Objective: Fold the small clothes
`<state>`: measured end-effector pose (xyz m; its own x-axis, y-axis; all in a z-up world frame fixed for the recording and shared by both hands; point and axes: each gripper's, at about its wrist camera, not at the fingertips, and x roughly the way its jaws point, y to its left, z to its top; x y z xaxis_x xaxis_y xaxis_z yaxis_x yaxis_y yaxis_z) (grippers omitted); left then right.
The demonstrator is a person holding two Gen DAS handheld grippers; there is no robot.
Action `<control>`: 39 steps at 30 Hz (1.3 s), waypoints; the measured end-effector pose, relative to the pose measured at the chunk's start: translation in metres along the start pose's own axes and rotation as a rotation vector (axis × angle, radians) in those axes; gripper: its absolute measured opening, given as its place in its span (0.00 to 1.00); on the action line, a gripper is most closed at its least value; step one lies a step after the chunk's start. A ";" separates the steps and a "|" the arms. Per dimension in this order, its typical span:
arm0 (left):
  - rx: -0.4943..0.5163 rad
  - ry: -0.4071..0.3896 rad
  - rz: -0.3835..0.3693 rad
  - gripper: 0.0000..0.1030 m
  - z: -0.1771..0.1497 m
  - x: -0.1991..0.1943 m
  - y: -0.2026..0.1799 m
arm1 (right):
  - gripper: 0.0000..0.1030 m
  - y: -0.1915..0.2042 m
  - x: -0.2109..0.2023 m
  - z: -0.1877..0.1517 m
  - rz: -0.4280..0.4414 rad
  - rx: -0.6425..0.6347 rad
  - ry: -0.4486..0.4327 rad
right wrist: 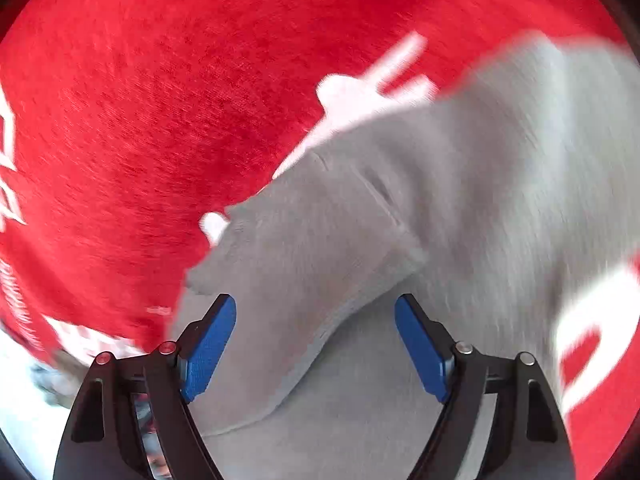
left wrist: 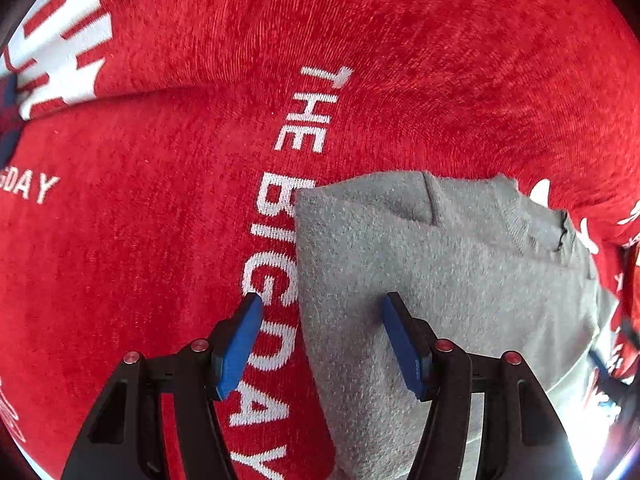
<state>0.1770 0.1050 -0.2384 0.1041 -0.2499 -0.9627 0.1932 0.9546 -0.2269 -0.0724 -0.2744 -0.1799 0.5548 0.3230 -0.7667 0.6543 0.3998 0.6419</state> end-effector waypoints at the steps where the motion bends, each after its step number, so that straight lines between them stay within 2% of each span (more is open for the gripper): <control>1: 0.001 0.006 -0.011 0.62 0.001 0.001 0.001 | 0.82 0.011 0.009 -0.022 0.072 -0.010 0.070; 5: 0.027 0.010 -0.016 0.61 0.008 0.003 0.004 | 0.82 0.054 0.075 -0.100 0.231 0.003 0.344; 6: 0.037 0.008 -0.020 0.50 0.012 0.002 0.005 | 0.82 0.067 0.099 -0.119 0.254 0.016 0.394; 7: 0.058 0.004 -0.050 0.33 0.012 -0.001 0.003 | 0.82 0.078 0.115 -0.122 0.265 0.024 0.416; 10: 0.121 -0.012 -0.053 0.15 0.021 -0.008 -0.002 | 0.82 0.098 0.155 -0.137 0.276 0.052 0.398; 12: 0.141 -0.020 -0.058 0.13 0.018 -0.012 0.000 | 0.74 0.108 0.163 -0.142 0.254 0.070 0.355; 13: 0.149 -0.022 -0.066 0.12 0.019 -0.014 0.003 | 0.51 0.112 0.168 -0.141 0.257 0.072 0.349; 14: 0.153 -0.024 -0.066 0.11 0.018 -0.016 0.004 | 0.10 0.116 0.172 -0.140 0.263 0.068 0.357; 15: 0.157 -0.028 -0.064 0.10 0.017 -0.019 0.007 | 0.06 0.121 0.176 -0.140 0.267 0.061 0.361; 19: 0.175 -0.026 -0.030 0.09 0.015 -0.020 0.029 | 0.06 0.140 0.193 -0.153 0.294 0.027 0.384; 22: 0.174 -0.041 -0.008 0.10 0.012 -0.021 0.036 | 0.07 0.131 0.207 -0.164 0.215 0.049 0.420; 24: 0.152 -0.052 0.019 0.10 0.011 -0.027 0.034 | 0.09 0.126 0.205 -0.165 0.200 0.065 0.462; 25: 0.146 -0.067 0.028 0.10 0.009 -0.033 0.034 | 0.13 0.125 0.192 -0.161 0.177 0.031 0.470; 26: 0.143 -0.084 0.032 0.10 0.006 -0.041 0.034 | 0.26 0.124 0.177 -0.152 0.156 -0.020 0.456; 27: 0.144 -0.098 0.031 0.10 0.003 -0.049 0.034 | 0.37 0.121 0.160 -0.142 0.141 -0.064 0.424; 28: 0.148 -0.110 0.023 0.10 -0.003 -0.058 0.032 | 0.63 0.114 0.137 -0.126 0.111 -0.105 0.362; 29: 0.151 -0.114 0.019 0.10 -0.005 -0.060 0.028 | 0.72 0.102 0.112 -0.105 0.066 -0.127 0.280; 31: 0.163 -0.114 0.015 0.10 -0.015 -0.065 0.021 | 0.72 0.080 0.083 -0.074 -0.014 -0.117 0.185; 32: 0.166 -0.113 0.017 0.10 -0.018 -0.065 0.016 | 0.72 0.062 0.068 -0.051 -0.054 -0.070 0.127; 34: 0.167 -0.105 0.022 0.10 -0.025 -0.060 0.004 | 0.72 0.042 0.061 -0.026 -0.066 0.021 0.090; 36: 0.133 -0.099 0.029 0.10 -0.030 -0.052 -0.007 | 0.64 0.029 0.059 -0.003 -0.038 0.094 0.055; 37: 0.113 -0.097 0.026 0.10 -0.033 -0.049 -0.011 | 0.33 0.031 0.062 0.006 -0.043 0.087 0.057; 38: 0.107 -0.097 0.034 0.10 -0.033 -0.043 -0.018 | 0.06 0.038 0.063 0.013 -0.051 0.049 0.064; 39: 0.107 -0.092 0.065 0.10 -0.036 -0.037 -0.021 | 0.06 0.044 0.061 0.016 -0.059 0.007 0.056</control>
<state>0.1339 0.1000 -0.2038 0.2075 -0.2066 -0.9562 0.2850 0.9478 -0.1429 -0.0018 -0.2506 -0.1980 0.4862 0.3464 -0.8023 0.6884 0.4137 0.5958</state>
